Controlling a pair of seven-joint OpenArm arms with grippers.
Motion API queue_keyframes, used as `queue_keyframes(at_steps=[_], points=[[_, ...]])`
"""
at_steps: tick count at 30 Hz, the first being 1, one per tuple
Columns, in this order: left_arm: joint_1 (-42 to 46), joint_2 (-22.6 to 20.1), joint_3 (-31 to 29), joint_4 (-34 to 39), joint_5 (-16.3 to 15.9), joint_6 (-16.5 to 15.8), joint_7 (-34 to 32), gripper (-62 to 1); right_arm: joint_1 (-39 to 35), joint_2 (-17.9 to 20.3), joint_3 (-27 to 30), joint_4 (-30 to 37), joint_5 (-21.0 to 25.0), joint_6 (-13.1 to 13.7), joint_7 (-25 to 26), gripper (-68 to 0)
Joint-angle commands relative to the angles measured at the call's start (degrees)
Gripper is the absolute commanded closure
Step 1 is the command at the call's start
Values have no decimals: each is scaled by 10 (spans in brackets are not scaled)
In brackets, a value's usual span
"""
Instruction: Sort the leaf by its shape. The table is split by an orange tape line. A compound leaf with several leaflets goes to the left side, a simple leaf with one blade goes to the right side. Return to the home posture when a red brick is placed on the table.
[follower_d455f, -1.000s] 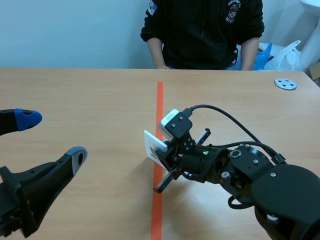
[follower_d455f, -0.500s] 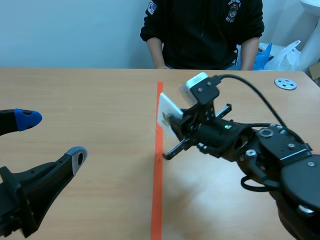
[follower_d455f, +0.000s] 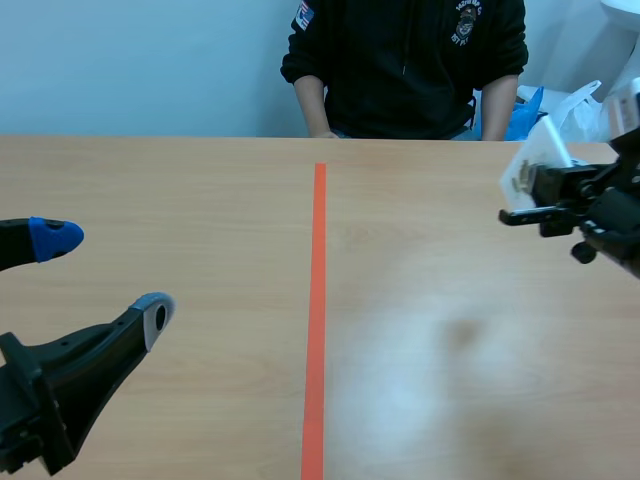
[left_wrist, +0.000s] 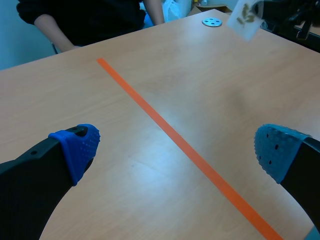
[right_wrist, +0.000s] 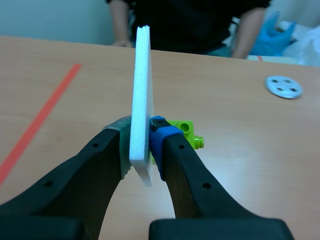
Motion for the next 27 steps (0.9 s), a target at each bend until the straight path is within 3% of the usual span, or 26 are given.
queue_keyframes(at_steps=[1, 10, 20, 27], points=[[0, 4, 2, 3, -3, -3, -8, -623, 31, 16, -6, -31, 4, -4, 4, -22], [0, 4, 2, 3, -3, -3, -8, -623, 151, 23, -6, -225, 17, -9, 14, -22], [0, 4, 2, 3, -3, -3, -8, -623, 264, 15, -6, -428, -34, -38, 53, -22], [0, 4, 2, 3, -3, -3, -8, -623, 276, 15, -6, -465, -64, -42, 71, -54]])
